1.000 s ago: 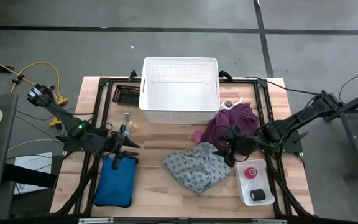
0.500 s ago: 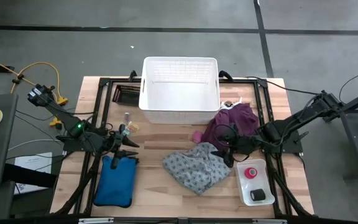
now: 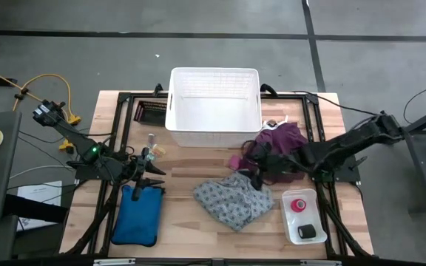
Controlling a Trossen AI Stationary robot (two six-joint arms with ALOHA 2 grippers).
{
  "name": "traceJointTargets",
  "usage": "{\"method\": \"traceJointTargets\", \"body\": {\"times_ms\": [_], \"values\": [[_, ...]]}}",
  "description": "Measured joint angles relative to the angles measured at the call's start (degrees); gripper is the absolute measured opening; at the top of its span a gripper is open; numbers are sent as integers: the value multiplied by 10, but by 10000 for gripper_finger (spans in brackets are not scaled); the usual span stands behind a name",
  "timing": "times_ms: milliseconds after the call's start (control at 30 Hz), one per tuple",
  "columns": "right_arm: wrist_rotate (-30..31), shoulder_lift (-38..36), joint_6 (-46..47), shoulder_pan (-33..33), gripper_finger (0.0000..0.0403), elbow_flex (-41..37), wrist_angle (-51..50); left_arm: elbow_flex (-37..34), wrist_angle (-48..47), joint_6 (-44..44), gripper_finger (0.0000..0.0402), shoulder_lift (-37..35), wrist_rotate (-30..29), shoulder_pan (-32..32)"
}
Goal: Pick & place medical supplies in basket/bin
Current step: Put the pink bandage into the small white bin
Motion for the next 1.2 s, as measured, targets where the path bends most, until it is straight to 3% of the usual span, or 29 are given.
{"method": "traceJointTargets", "body": {"times_ms": [67, 400, 700, 1200], "values": [[-1, 22, -17, -18, 306, 0, 36, 0, 0, -2, 128, 0, 0, 0], [-19, 77, -74, -80, 306, 0, 31, 0, 0, -1, 128, 0, 0, 0], [5, 79, -108, -86, 301, 0, 12, 0, 0, -1, 128, 0, 0, 0], [11, 188, -71, -90, 298, 0, 36, 0, 0, -1, 128, 0, 0, 0]]}}
